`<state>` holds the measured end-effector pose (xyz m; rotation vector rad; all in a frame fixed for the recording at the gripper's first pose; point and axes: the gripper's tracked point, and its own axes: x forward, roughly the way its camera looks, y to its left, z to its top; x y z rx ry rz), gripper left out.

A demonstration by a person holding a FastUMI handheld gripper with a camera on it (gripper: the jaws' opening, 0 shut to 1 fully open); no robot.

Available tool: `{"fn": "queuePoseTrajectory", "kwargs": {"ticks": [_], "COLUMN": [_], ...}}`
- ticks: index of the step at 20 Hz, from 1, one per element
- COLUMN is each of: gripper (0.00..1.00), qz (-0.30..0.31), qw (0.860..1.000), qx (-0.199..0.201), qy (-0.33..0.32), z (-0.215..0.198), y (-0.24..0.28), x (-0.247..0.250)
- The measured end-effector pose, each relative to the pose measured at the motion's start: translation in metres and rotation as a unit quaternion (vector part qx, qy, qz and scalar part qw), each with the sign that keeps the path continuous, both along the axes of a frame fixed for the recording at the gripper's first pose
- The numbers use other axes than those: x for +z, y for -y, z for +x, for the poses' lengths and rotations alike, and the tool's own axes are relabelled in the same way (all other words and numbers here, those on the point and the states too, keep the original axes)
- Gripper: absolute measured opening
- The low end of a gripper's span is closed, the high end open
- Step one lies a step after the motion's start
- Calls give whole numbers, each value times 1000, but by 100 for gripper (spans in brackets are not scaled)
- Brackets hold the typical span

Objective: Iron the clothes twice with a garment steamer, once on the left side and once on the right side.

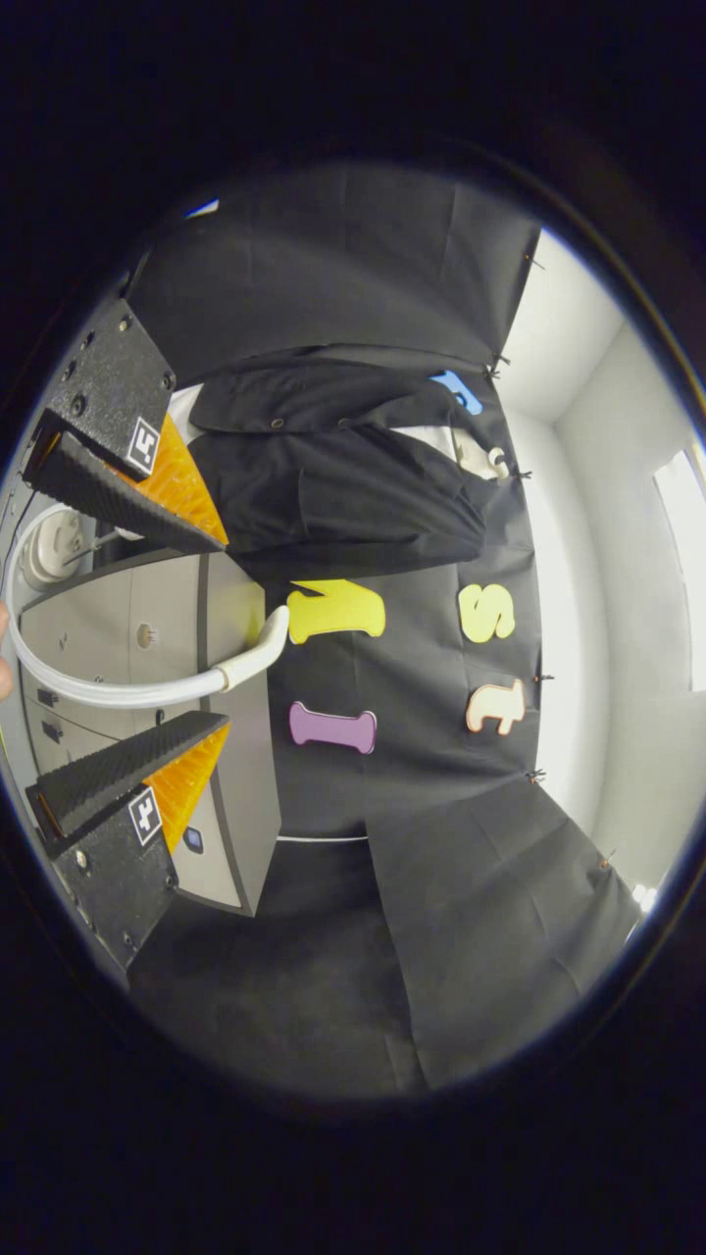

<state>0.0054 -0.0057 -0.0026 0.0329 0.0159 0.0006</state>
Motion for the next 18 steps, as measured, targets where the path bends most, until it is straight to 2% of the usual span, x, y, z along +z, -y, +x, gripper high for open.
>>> {"fn": "queuePoseTrajectory", "kwargs": {"ticks": [10, 14, 18], "gripper": [100, 100, 100], "qz": [3, -7, 11], "qw": [1000, 1000, 999], "qx": [6, -4, -15], "qy": [-5, -16, -26], "z": [10, 17, 22], "y": [-20, -11, -11], "x": [9, 15, 17]}}
